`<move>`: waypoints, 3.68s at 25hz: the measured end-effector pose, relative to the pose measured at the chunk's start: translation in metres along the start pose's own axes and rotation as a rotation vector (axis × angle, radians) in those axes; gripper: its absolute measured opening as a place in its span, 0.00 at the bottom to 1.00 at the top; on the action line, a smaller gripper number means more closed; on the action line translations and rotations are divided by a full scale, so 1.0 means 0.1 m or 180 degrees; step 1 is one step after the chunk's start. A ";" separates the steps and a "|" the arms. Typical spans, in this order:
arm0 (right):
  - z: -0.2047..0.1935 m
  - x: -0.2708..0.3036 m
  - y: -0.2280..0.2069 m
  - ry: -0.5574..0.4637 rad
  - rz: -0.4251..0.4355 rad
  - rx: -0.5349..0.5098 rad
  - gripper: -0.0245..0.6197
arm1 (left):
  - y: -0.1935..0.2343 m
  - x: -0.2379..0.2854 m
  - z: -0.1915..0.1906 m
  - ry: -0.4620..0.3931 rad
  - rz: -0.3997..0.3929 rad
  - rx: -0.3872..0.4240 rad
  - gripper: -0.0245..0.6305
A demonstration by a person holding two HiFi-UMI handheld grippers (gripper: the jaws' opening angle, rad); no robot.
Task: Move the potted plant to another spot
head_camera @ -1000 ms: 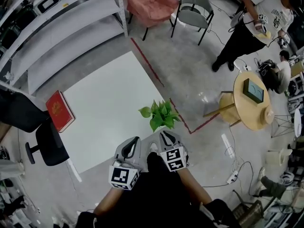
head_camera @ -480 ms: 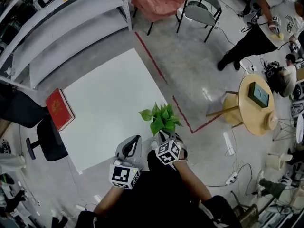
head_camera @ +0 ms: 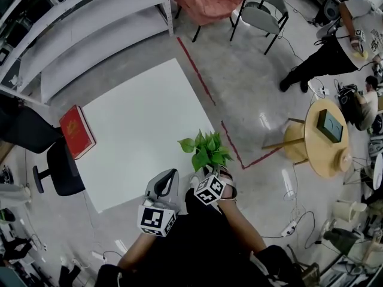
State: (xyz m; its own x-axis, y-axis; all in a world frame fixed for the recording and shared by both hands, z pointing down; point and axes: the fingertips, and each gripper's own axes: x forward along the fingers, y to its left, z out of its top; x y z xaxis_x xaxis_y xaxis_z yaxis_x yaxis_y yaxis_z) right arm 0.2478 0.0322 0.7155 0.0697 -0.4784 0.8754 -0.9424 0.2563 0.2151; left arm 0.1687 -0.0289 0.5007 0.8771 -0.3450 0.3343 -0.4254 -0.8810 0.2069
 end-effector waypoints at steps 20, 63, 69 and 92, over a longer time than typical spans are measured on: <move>-0.01 0.16 0.03 0.0010 0.0150 -0.0597 0.09 | 0.09 -0.19 -0.03 -0.0052 0.0505 -0.0131 0.06; 1.34 0.17 1.08 -0.0244 0.0231 -0.1056 0.08 | 1.68 -1.82 0.04 -0.0708 0.1325 -0.0379 0.06; 1.67 0.23 1.42 -0.0334 0.0343 -0.1206 0.08 | 1.94 -2.04 0.01 -0.0735 0.1428 -0.0395 0.06; 2.48 0.60 2.22 -0.0479 0.0676 -0.1670 0.08 | 2.74 -2.48 -0.11 -0.0761 0.1737 -0.0558 0.06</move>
State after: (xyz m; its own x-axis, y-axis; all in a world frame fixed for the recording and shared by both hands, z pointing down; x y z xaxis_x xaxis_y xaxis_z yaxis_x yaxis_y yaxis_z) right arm -0.0382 -0.1482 0.7080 -0.1863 -0.4754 0.8598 -0.6399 0.7228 0.2610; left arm -0.1673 -0.1811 0.4845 0.5399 -0.8115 0.2234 -0.8391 -0.4980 0.2189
